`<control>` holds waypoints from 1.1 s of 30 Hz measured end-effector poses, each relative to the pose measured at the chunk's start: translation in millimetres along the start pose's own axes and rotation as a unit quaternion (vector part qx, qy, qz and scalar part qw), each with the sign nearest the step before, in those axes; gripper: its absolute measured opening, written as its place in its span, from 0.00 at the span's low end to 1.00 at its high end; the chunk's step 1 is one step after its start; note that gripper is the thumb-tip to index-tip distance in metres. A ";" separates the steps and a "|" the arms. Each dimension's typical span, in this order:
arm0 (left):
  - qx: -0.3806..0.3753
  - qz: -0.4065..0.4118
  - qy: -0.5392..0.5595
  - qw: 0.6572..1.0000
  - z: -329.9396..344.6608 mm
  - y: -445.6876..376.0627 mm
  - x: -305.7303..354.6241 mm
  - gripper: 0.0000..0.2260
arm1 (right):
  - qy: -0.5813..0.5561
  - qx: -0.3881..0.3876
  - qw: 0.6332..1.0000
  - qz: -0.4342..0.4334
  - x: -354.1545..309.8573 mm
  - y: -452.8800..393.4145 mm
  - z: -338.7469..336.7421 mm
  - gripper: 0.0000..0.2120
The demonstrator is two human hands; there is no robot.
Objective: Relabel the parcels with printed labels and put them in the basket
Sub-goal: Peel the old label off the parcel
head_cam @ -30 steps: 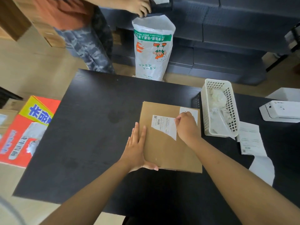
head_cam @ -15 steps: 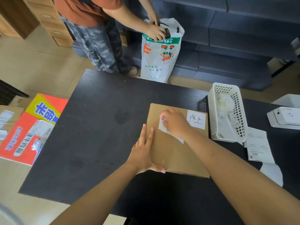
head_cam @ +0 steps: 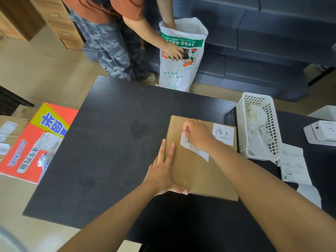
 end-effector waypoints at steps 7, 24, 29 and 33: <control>0.008 -0.003 0.021 1.000 -0.1 0.9 0.1 0.69 | -0.026 -0.009 0.999 -0.016 6.4 -3.4 -1.9 0.06; -0.002 -0.005 0.030 1.000 -2.4 3.7 4.2 0.68 | 0.087 -0.051 0.993 -0.068 -0.4 -8.0 -1.3 0.13; -0.004 -0.010 0.034 0.999 -3.5 3.9 5.1 0.68 | 0.134 -0.040 0.986 -0.087 -7.5 -5.2 1.1 0.15; -0.002 -0.017 0.029 0.999 -3.1 4.2 4.6 0.68 | 0.122 -0.042 0.988 -0.087 -5.9 -3.6 1.4 0.15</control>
Point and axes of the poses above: each hand's wrist, its own y-axis away from the middle knuckle, its own z-axis out of the palm, x = y × z, the point moved 3 cm from there along -y, towards the middle knuckle
